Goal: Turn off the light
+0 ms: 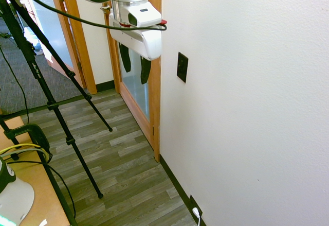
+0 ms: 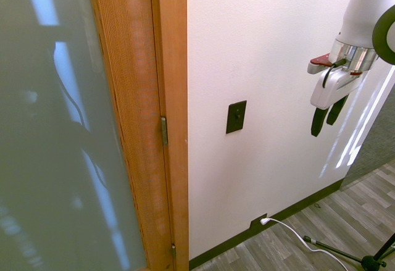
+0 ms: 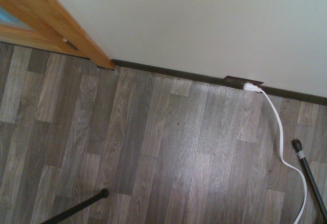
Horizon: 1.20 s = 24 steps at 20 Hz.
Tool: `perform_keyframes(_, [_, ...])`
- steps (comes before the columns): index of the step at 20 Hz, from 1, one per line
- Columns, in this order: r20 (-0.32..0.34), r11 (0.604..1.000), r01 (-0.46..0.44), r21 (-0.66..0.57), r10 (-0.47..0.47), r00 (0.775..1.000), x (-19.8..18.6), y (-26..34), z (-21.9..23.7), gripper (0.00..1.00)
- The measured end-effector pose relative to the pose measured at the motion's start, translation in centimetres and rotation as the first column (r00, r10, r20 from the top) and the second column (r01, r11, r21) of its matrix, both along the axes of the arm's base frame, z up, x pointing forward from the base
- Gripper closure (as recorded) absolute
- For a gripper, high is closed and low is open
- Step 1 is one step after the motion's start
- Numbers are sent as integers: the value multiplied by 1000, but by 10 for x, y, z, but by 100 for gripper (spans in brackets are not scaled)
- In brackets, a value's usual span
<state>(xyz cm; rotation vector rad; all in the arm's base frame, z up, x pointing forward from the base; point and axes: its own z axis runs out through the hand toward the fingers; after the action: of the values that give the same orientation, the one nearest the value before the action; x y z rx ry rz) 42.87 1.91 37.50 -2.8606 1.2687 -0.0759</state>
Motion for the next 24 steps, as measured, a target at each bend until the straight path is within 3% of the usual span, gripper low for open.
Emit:
perform_keyframes(4, [21,1000,-5,0,5,1000,3,3,0,0])
perform_keyframes(11, [194,1000,19,7,-20,981,34,35,-2,0])
perform_keyframes(18, [352,996,87,11,-85,932,79,53,-10,0])
perform_keyframes(24, [440,987,162,-5,-143,887,114,62,-26,0])
